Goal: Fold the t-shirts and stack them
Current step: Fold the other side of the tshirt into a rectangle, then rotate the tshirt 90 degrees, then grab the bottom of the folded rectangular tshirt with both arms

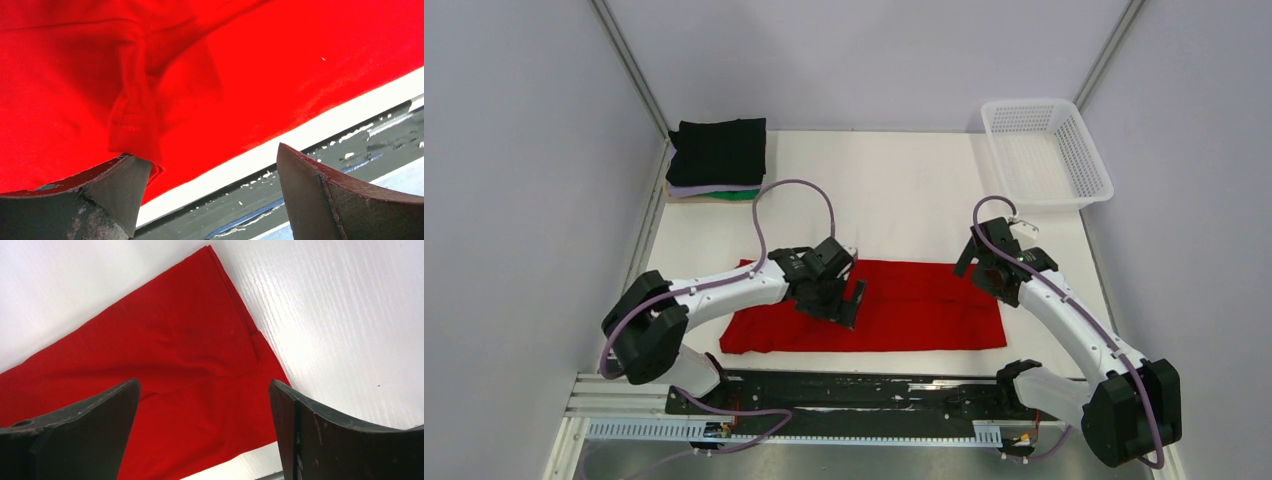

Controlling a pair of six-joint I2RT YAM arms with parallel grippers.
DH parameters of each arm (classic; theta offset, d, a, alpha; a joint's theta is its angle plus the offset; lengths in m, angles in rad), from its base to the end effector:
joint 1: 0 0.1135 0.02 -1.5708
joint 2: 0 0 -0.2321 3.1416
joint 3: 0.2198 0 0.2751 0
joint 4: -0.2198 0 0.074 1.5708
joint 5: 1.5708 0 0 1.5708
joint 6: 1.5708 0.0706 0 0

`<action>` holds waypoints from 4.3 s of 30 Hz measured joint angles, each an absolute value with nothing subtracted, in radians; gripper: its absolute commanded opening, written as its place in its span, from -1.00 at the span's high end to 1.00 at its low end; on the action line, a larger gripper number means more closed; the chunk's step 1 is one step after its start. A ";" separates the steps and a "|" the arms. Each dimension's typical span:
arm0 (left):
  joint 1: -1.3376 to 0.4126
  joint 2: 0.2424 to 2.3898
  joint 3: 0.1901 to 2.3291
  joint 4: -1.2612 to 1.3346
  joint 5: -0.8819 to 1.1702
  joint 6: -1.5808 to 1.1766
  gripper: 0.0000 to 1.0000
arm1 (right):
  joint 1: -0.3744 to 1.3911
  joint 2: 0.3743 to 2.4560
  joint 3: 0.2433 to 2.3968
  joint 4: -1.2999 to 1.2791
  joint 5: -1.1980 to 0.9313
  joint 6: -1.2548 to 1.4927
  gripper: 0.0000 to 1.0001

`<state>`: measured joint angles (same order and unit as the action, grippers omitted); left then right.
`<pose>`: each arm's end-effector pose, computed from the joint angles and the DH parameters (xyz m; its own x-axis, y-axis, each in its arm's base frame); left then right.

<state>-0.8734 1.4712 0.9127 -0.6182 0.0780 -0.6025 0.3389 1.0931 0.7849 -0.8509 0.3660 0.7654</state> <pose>0.1960 -0.2426 0.1197 -0.9325 0.2333 -0.2756 0.3094 0.9097 -0.2769 0.2379 0.0571 0.1671 -0.7448 0.4234 -0.5158 0.4724 0.8805 0.0407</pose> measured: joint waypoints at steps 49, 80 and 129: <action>-0.348 2.549 2.170 -0.314 0.381 -0.924 -1.00 | 0.426 1.329 0.611 -0.296 -0.257 0.588 -1.00; -0.443 2.383 2.180 -0.236 0.443 -0.801 -1.00 | 0.760 1.143 0.787 -0.405 -0.034 0.572 -1.00; -0.928 1.420 0.645 -0.383 0.201 -0.937 1.00 | 0.748 1.130 0.477 -0.564 -0.134 0.860 0.84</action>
